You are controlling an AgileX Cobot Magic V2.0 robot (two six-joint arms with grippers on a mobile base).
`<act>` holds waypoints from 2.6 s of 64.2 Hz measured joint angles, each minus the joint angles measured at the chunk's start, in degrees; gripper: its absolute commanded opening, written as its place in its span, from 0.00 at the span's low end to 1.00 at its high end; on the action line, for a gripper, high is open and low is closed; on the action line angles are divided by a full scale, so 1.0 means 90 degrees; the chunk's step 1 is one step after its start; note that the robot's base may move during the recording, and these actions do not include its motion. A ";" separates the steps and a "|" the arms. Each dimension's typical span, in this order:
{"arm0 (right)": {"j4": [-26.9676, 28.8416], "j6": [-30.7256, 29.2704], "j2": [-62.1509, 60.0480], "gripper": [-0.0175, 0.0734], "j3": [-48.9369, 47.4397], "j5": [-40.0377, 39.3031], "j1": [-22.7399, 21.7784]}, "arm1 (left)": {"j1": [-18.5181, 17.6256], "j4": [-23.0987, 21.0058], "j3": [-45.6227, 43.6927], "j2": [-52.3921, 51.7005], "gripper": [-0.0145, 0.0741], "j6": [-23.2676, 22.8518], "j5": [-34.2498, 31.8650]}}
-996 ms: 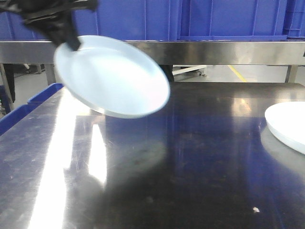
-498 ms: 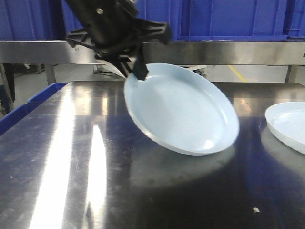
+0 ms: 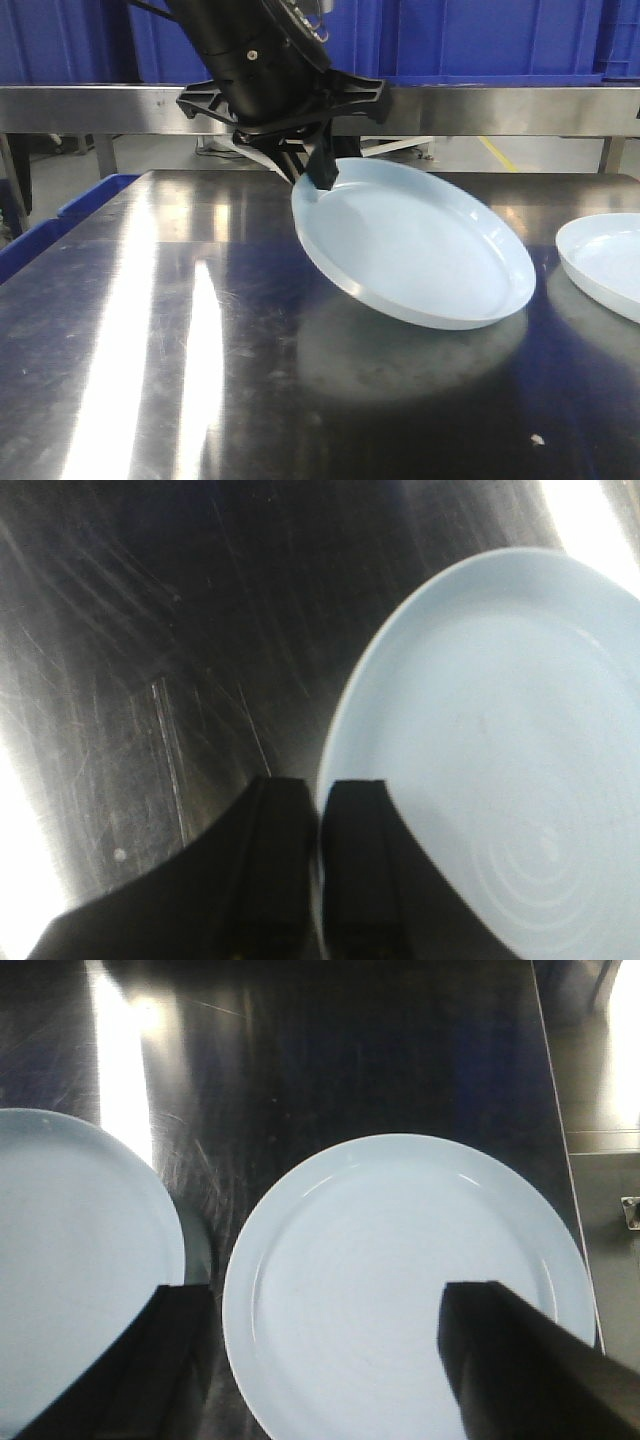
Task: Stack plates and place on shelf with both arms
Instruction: 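Lift the plate with the left gripper and set it down mid-table, then open the left gripper and withdraw it from the plate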
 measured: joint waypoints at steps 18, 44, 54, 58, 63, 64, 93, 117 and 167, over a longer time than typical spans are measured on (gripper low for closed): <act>0.0000 0.0000 0.0000 0.82 0.0000 0.0040 0.0000 | 0.0000 0.0257 -0.0013 0.0000 0.63 0.0000 0.0098; 0.0000 0.0000 0.0000 0.82 0.0000 0.0040 0.0000 | 0.0056 0.0385 -0.0531 -0.0609 0.27 -0.0084 0.0467; 0.0000 0.0000 0.0000 0.82 0.0000 0.0040 0.0000 | 0.0410 0.0591 -0.0554 -0.1359 0.27 -0.0360 0.0398; 0.0000 0.0000 0.0000 0.82 0.0000 0.0040 0.0000 | 0.0641 0.0836 -0.0461 -0.1690 0.27 -0.0493 0.0362; 0.0000 0.0000 0.0000 0.82 0.0000 0.0040 0.0000 | 0.0995 0.1099 -0.0152 -0.2194 0.27 -0.0733 0.0290; 0.0000 0.0000 0.0000 0.82 0.0000 0.0040 0.0000 | 0.1056 0.1149 -0.0085 -0.2275 0.27 -0.0770 0.0272; 0.0000 0.0000 0.0000 0.82 0.0000 0.0040 0.0000 | 0.2615 0.1290 0.3604 -0.4991 0.27 -0.1272 -0.1152; 0.0000 0.0000 0.0000 0.82 0.0000 0.0050 0.0000 | 0.2631 0.1271 0.6239 -0.6437 0.27 -0.1283 -0.2308; 0.0000 0.0000 0.0000 0.24 0.0000 0.0207 0.0000 | 0.2631 0.1271 0.6663 -0.6612 0.27 -0.1298 -0.2656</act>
